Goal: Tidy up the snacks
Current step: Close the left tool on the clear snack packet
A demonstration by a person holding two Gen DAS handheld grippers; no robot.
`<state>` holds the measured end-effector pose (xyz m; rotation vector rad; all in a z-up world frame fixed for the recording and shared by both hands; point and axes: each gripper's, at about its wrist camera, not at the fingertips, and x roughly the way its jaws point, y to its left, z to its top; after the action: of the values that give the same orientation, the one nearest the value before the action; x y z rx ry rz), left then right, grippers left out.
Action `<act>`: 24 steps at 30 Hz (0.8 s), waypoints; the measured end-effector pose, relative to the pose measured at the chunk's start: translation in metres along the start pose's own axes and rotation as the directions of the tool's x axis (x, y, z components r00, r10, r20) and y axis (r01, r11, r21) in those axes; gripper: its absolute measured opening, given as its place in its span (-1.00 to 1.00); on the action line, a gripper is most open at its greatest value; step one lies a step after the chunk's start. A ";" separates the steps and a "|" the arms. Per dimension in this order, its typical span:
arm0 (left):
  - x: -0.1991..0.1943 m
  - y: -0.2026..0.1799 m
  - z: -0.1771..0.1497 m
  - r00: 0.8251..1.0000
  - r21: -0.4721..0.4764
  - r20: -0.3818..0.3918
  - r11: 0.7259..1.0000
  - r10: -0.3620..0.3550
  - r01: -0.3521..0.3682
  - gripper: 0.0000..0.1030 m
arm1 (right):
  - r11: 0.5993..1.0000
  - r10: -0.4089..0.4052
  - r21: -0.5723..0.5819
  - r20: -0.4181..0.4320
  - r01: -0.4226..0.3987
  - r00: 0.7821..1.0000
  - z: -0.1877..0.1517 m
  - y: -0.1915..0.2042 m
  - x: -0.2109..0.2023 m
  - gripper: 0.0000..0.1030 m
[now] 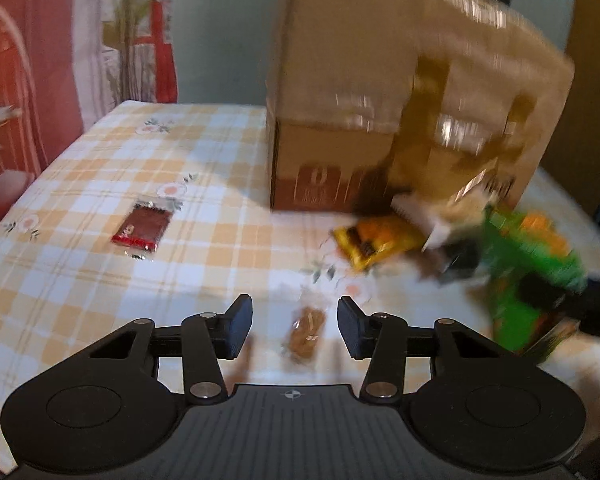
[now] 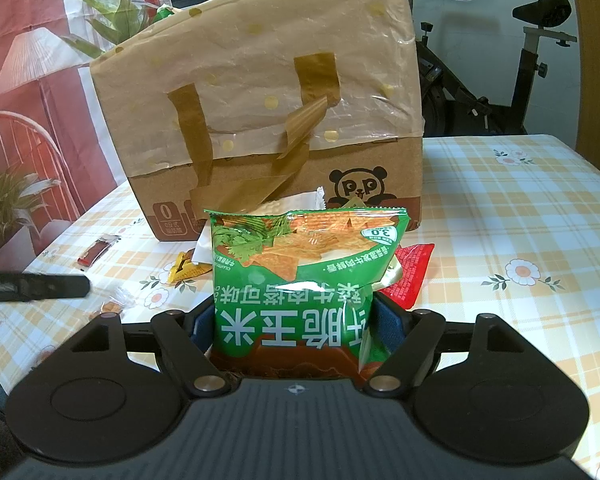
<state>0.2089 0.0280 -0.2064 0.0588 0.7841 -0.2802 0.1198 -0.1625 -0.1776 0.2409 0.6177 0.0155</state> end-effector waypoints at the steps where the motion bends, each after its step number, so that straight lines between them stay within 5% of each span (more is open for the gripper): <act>1: 0.005 -0.003 -0.002 1.000 0.024 -0.012 1.000 0.007 -0.007 -0.06 | 1.000 -0.001 -0.001 0.001 0.001 1.000 0.000 0.001 0.000 0.53; 4: 0.010 -0.010 -0.010 1.000 0.086 -0.005 0.996 0.031 -0.031 -0.19 | 1.000 0.000 -0.002 0.001 0.000 1.000 0.000 0.001 0.000 0.53; 7: 0.003 -0.009 -0.016 1.000 0.088 0.015 0.996 0.016 -0.018 -0.57 | 1.000 0.000 -0.001 0.002 0.000 1.000 0.000 0.001 0.000 0.53; 24: -0.035 -0.001 -0.021 0.985 -0.053 0.175 0.999 -0.001 0.011 -0.58 | 1.000 0.000 0.007 0.052 -0.001 0.999 0.002 -0.001 -0.009 0.51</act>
<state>0.1706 0.0385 -0.1971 -0.0191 0.6167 -0.2660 0.1136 -0.1650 -0.1712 0.2473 0.5659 0.0075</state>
